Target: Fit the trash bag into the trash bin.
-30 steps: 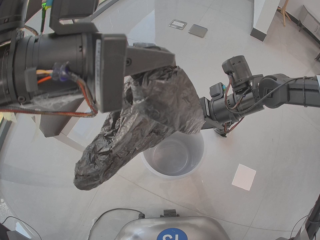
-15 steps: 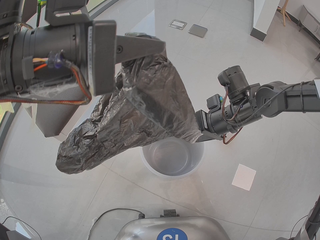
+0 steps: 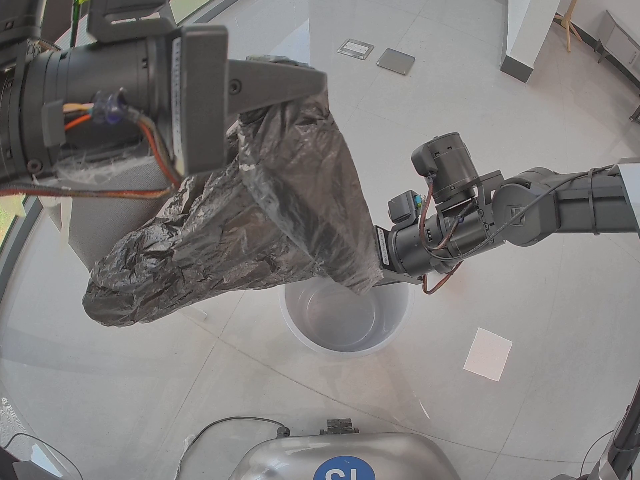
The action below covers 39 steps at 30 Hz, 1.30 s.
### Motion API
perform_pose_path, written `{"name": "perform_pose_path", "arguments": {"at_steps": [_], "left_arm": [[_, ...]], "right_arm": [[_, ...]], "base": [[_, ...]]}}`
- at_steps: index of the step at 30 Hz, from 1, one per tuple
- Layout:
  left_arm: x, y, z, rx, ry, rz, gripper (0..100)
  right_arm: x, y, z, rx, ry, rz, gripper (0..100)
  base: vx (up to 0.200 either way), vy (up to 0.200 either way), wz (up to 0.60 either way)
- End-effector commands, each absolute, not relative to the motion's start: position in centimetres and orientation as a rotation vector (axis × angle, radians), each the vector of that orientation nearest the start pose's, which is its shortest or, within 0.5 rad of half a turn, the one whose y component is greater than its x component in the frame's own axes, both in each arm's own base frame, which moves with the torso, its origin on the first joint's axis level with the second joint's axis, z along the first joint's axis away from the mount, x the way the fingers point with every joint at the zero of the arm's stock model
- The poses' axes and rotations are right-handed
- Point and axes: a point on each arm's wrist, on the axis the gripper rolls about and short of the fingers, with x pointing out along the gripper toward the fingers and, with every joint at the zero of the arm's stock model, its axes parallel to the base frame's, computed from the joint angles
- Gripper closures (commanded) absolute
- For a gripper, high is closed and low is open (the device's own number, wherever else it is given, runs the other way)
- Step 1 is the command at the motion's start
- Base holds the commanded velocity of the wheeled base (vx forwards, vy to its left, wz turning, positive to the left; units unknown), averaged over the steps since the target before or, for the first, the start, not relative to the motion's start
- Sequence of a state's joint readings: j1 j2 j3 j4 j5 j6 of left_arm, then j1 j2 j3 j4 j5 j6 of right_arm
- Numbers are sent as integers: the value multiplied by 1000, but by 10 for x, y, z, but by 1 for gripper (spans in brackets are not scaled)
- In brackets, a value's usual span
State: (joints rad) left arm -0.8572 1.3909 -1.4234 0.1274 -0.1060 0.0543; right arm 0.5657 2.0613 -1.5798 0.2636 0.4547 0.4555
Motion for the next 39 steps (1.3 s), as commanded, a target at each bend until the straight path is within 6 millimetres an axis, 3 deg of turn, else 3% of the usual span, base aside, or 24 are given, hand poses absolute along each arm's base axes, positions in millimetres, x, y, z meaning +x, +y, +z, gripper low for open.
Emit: {"name": "perform_pose_path", "arguments": {"at_steps": [1, 11, 17, 25, 26, 30, 35, 39], "left_arm": [[142, -168, 367, 85, 65, -965, 100], [144, -169, 366, 86, 71, -960, 100], [146, -172, 361, 66, 103, -957, 100], [160, -181, 353, 27, 162, -936, 100], [163, -184, 352, 18, 177, -933, 100], [171, -193, 342, 32, 218, -924, 100], [184, -208, 328, 51, 267, -923, 100], [197, -222, 318, 59, 287, -921, 100]], "right_arm": [[337, 231, 181, 342, 961, 773, 100], [335, 234, 181, 339, 955, 780, 100], [329, 225, 184, 336, 962, 762, 100], [295, 166, 216, 313, 887, 651, 100], [283, 148, 216, 284, 876, 616, 100], [258, 115, 209, 169, 848, 524, 100], [232, 93, 202, 61, 785, 446, 100], [222, 80, 197, 57, 699, 415, 100]], "base": [[0, 0, 0], [0, 0, 0], [0, 0, 0], [0, 0, 0], [0, 0, 0], [0, 0, 0], [0, 0, 0], [0, 0, 0]]}}
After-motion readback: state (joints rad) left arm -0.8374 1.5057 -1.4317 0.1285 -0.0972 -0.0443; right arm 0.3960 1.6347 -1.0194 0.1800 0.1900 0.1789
